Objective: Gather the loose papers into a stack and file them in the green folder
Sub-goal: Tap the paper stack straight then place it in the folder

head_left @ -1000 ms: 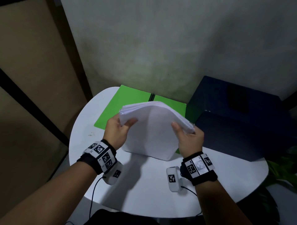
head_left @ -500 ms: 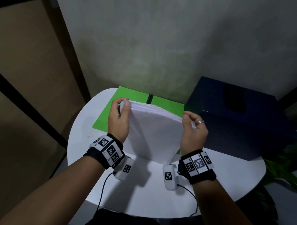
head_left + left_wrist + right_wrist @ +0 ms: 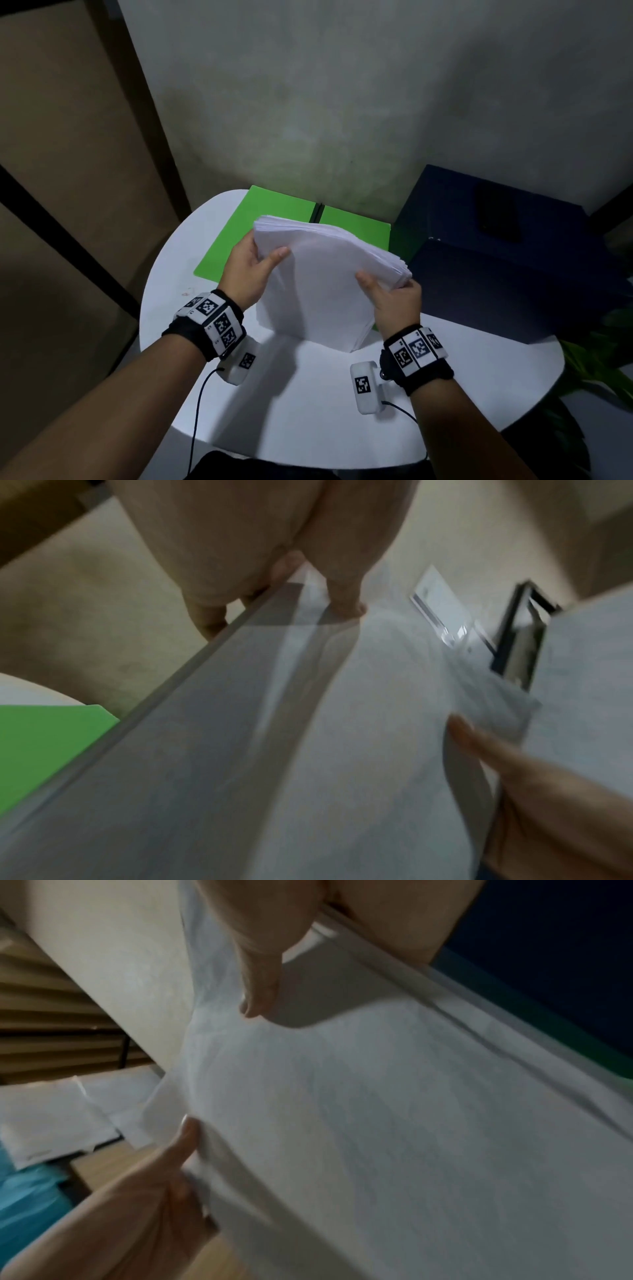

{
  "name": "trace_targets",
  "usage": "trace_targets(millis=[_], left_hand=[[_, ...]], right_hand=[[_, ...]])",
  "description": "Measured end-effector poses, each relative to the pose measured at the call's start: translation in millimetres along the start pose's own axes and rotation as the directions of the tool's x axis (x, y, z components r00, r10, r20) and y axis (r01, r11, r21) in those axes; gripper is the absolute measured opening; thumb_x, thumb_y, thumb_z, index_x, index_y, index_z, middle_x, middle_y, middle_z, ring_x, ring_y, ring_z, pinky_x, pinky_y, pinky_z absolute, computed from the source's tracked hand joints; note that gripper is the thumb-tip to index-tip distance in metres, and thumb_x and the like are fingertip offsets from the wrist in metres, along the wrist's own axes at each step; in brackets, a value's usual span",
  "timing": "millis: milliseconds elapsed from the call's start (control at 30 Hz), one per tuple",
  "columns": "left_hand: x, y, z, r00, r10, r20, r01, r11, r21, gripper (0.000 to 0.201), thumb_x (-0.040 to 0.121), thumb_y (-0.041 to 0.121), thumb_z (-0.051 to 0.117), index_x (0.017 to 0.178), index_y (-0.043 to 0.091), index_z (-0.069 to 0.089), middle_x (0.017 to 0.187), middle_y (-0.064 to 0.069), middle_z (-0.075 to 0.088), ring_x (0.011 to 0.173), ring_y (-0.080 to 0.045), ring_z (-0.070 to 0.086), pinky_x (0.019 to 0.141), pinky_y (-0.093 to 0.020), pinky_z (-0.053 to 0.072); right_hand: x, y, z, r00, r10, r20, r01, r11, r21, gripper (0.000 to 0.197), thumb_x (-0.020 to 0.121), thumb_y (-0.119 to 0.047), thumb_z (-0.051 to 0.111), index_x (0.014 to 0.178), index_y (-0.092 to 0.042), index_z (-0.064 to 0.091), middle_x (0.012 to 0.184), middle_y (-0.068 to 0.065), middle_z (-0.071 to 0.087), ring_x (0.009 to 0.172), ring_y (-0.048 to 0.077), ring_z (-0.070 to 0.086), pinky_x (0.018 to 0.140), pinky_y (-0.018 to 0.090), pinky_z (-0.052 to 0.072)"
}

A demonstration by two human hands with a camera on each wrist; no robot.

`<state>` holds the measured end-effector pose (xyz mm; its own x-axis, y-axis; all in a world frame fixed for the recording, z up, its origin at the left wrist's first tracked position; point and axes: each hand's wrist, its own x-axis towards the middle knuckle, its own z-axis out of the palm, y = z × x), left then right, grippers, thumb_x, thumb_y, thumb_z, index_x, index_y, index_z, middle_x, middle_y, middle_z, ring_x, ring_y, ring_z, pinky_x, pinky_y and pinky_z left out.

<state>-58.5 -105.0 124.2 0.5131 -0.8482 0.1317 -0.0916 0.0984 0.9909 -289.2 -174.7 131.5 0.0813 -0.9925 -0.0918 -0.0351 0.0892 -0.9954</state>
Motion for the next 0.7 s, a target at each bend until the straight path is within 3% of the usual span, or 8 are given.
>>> trace_targets(millis=[100, 167, 233, 333, 433, 533, 600, 700], left_hand=[[1, -4, -8, 1.000, 0.006, -0.019, -0.007, 0.999, -0.042, 0.053, 0.070, 0.033, 0.082, 0.112, 0.005, 0.065, 0.103, -0.004, 0.075, 0.091, -0.015, 0.070, 0.084, -0.038, 0.058], [-2, -7, -9, 1.000, -0.025, 0.013, 0.026, 0.997, -0.071, 0.084, 0.053, 0.046, 0.090, 0.117, 0.000, 0.062, 0.108, -0.012, 0.073, 0.096, -0.020, 0.072, 0.085, -0.037, 0.058], [-2, -8, -8, 0.998, -0.043, 0.045, 0.046, 0.996, -0.073, 0.095, 0.045, 0.049, 0.093, 0.120, -0.001, 0.060, 0.110, -0.014, 0.073, 0.101, -0.026, 0.071, 0.087, -0.039, 0.057], [-1, -8, -9, 0.994, -0.044, 0.103, 0.049, 0.998, -0.045, 0.085, 0.046, 0.044, 0.094, 0.112, 0.000, 0.062, 0.103, -0.008, 0.075, 0.096, -0.023, 0.071, 0.085, -0.034, 0.057], [0, -4, -8, 0.994, -0.066, 0.087, 0.067, 0.998, -0.010, 0.071, 0.056, 0.032, 0.093, 0.112, 0.002, 0.064, 0.104, -0.008, 0.075, 0.097, -0.022, 0.072, 0.086, -0.039, 0.058], [-2, 4, -1, 0.998, -0.034, 0.055, 0.033, 0.999, 0.007, 0.032, 0.073, 0.009, 0.081, 0.103, 0.013, 0.071, 0.089, 0.011, 0.077, 0.084, -0.005, 0.072, 0.079, -0.031, 0.057], [-2, 8, 1, 1.000, 0.009, 0.001, -0.009, 1.000, -0.009, 0.031, 0.073, 0.003, 0.080, 0.098, 0.019, 0.070, 0.085, 0.018, 0.076, 0.081, 0.000, 0.071, 0.076, -0.024, 0.056], [-7, 3, -7, 1.000, -0.002, -0.023, 0.001, 1.000, -0.028, 0.048, 0.064, 0.017, 0.088, 0.107, 0.008, 0.067, 0.095, 0.004, 0.076, 0.086, -0.008, 0.071, 0.081, -0.027, 0.058]], right_hand=[[1, -7, -4, 0.998, -0.047, 0.030, 0.048, 0.999, -0.016, 0.042, 0.056, -0.012, 0.092, 0.091, -0.003, 0.070, 0.089, 0.012, 0.075, 0.082, 0.020, 0.072, 0.083, 0.051, 0.059], [2, -6, -5, 0.995, -0.048, 0.086, 0.050, 0.999, -0.011, 0.053, 0.053, 0.000, 0.092, 0.099, -0.010, 0.069, 0.094, 0.005, 0.074, 0.088, 0.022, 0.072, 0.082, 0.041, 0.061], [4, -6, -6, 0.987, -0.118, 0.110, 0.121, 0.992, -0.023, 0.067, 0.051, -0.005, 0.094, 0.108, -0.024, 0.067, 0.106, 0.004, 0.071, 0.101, 0.021, 0.069, 0.088, 0.035, 0.058], [7, -7, -8, 0.975, -0.167, 0.148, 0.175, 0.984, -0.043, 0.073, 0.047, -0.013, 0.096, 0.111, -0.030, 0.066, 0.110, 0.003, 0.070, 0.103, 0.015, 0.067, 0.089, 0.033, 0.056], [4, -15, -3, 0.982, -0.147, 0.115, 0.151, 0.988, -0.030, 0.051, 0.057, -0.002, 0.091, 0.101, -0.018, 0.069, 0.092, -0.005, 0.072, 0.080, 0.003, 0.070, 0.076, 0.028, 0.058], [0, -17, 3, 0.989, -0.120, 0.087, 0.118, 0.993, 0.026, 0.025, 0.068, -0.004, 0.086, 0.086, -0.015, 0.073, 0.078, -0.003, 0.076, 0.075, 0.012, 0.072, 0.076, 0.039, 0.060], [-3, -19, 2, 0.985, -0.152, 0.082, 0.148, 0.987, 0.059, 0.018, 0.072, -0.004, 0.083, 0.086, -0.011, 0.074, 0.077, -0.003, 0.077, 0.076, 0.014, 0.072, 0.077, 0.038, 0.060], [-8, -19, -3, 0.968, -0.233, 0.093, 0.228, 0.972, 0.057, 0.028, 0.070, -0.004, 0.083, 0.094, -0.014, 0.072, 0.082, -0.008, 0.077, 0.080, 0.009, 0.072, 0.079, 0.032, 0.059]])
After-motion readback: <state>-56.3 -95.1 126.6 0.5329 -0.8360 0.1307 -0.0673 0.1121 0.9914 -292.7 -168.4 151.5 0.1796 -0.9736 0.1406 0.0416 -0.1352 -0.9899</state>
